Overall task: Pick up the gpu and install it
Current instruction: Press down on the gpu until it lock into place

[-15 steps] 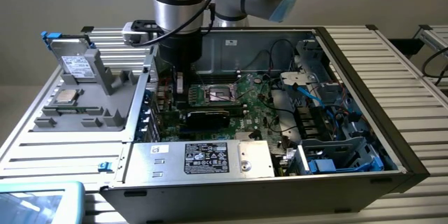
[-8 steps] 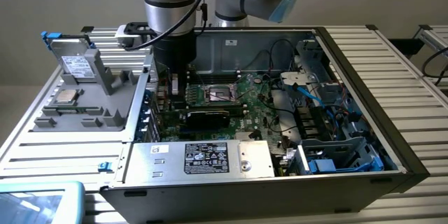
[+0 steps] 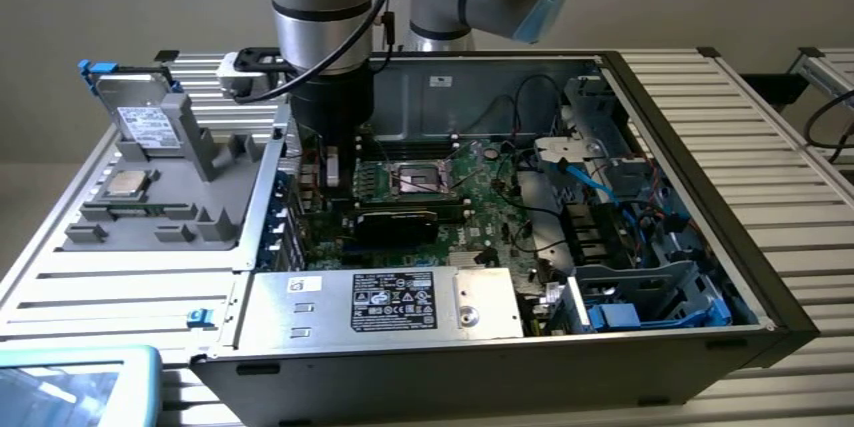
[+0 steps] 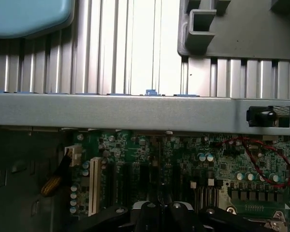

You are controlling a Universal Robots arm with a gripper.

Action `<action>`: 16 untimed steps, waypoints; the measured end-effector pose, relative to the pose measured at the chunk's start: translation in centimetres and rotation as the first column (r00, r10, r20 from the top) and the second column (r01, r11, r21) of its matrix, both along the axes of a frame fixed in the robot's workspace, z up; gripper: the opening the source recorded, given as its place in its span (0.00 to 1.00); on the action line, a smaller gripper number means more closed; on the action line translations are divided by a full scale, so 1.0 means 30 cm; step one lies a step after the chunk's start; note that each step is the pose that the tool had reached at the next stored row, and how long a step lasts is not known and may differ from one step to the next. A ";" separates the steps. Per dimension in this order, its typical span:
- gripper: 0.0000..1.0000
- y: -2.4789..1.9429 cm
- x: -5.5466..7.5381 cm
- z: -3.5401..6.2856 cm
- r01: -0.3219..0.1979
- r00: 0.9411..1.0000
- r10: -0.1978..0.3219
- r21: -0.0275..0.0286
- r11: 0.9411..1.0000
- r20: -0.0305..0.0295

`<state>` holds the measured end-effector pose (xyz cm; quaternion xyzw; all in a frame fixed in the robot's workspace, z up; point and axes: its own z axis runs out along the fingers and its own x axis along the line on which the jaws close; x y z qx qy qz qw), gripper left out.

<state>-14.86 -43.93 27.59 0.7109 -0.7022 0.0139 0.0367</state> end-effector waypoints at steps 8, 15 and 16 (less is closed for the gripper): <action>0.12 0.000 0.000 -0.010 0.000 1.000 0.000 0.001 1.000 0.000; 0.12 -0.001 0.000 -0.026 0.000 1.000 0.000 0.000 1.000 0.000; 0.12 -0.001 0.000 -0.026 0.000 1.000 0.000 0.001 1.000 0.000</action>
